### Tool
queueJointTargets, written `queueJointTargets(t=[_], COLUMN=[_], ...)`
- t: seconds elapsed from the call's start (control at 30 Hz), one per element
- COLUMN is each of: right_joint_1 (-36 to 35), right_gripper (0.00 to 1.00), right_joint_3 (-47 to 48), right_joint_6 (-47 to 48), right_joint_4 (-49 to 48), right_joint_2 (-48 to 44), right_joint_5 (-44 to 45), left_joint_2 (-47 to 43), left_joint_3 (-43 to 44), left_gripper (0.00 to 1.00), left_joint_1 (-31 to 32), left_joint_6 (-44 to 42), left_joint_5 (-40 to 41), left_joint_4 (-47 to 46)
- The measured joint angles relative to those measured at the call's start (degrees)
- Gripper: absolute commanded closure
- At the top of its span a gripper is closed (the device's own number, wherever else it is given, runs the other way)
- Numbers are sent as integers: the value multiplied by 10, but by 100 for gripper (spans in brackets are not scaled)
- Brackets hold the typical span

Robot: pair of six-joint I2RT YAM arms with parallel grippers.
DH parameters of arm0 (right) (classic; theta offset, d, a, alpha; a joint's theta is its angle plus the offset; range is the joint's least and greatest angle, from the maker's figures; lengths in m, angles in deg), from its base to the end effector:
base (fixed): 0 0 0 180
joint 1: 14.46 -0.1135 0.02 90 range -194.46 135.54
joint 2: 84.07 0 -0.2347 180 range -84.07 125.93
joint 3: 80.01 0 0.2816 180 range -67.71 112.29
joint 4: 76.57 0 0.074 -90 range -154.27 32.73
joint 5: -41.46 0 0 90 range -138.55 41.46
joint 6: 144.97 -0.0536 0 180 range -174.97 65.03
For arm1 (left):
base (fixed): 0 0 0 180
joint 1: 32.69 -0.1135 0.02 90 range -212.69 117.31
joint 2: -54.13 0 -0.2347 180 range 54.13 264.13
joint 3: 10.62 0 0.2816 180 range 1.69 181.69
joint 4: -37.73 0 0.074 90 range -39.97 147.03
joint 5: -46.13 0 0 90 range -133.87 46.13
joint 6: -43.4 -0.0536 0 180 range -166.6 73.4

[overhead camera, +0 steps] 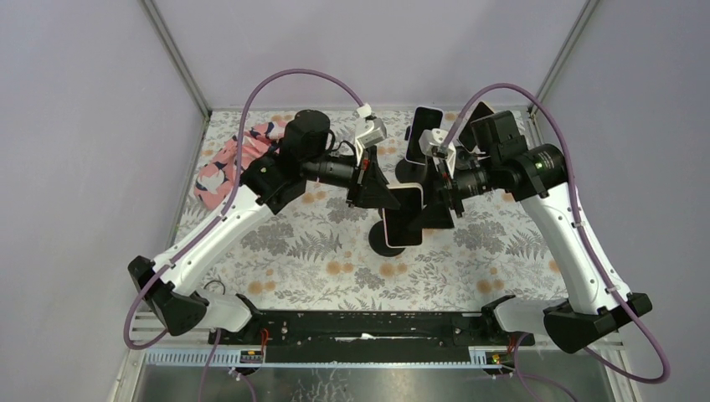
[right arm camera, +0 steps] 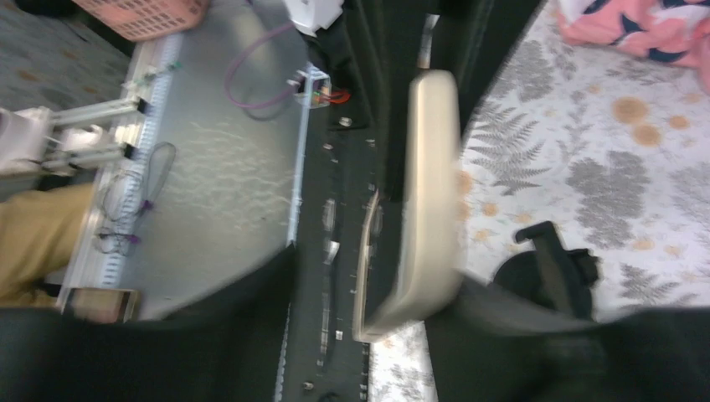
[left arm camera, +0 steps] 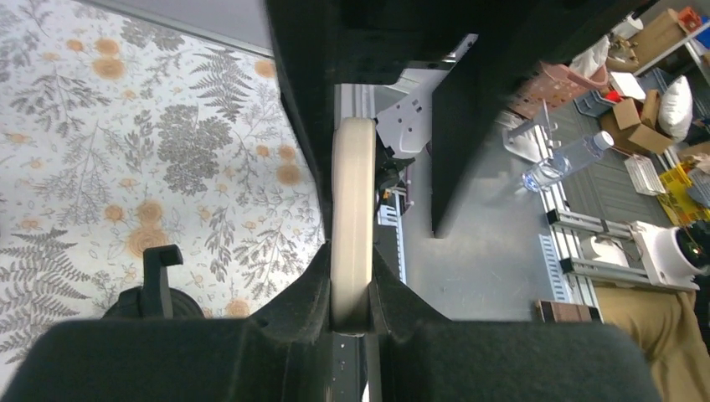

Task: Place the phone on the phone stand
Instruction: Pick up the phone at the center of the board.

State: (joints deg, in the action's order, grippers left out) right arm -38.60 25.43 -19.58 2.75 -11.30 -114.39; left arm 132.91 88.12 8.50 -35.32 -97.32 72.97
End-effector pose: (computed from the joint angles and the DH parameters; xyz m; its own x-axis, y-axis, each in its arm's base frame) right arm 0.2112 0.1483 0.4199 -0.1130 -0.3103 -0.9439 -0.9867 -0.0767 0.1434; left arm 0.2284 -0.2571 0.4119 -0.3853 0.1824 -0.9046 0.9177 -0.0270 -0.3963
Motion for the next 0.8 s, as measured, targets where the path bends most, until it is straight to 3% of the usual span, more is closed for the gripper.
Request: queueJointTargets(t=[0.07, 0.17, 0.2, 0.4, 0.47, 0.63, 0.8], right_joint_1=[-2, -1, -1, 0, 10, 75, 88], right_gripper=[82, 98, 100, 100, 100, 100, 100], right_joint_3=[0, -1, -2, -34, -52, -106, -140], right_joint_6=[2, -7, -8, -28, -38, -110, -194], right_joint_4=[-1, 2, 0, -30, -38, -117, -214], right_joint_2=[4, 14, 16, 7, -3, -45, -71], right_joint_5=[3, 7, 7, 0, -12, -66, -102], left_joint_2=[5, 5, 4, -42, -98, -258, -263], left_joint_3=[1, 3, 3, -66, -135, -339, -420], left_gripper=[100, 100, 92, 26, 11, 1, 4], left_joint_1=[0, 4, 4, -2, -9, -15, 27], left_joint_6=[-7, -12, -13, 20, 46, 151, 226], left_joint_5=[-10, -26, -24, -3, 18, 89, 169], left_joint_4=[10, 19, 23, -43, -98, -293, -429])
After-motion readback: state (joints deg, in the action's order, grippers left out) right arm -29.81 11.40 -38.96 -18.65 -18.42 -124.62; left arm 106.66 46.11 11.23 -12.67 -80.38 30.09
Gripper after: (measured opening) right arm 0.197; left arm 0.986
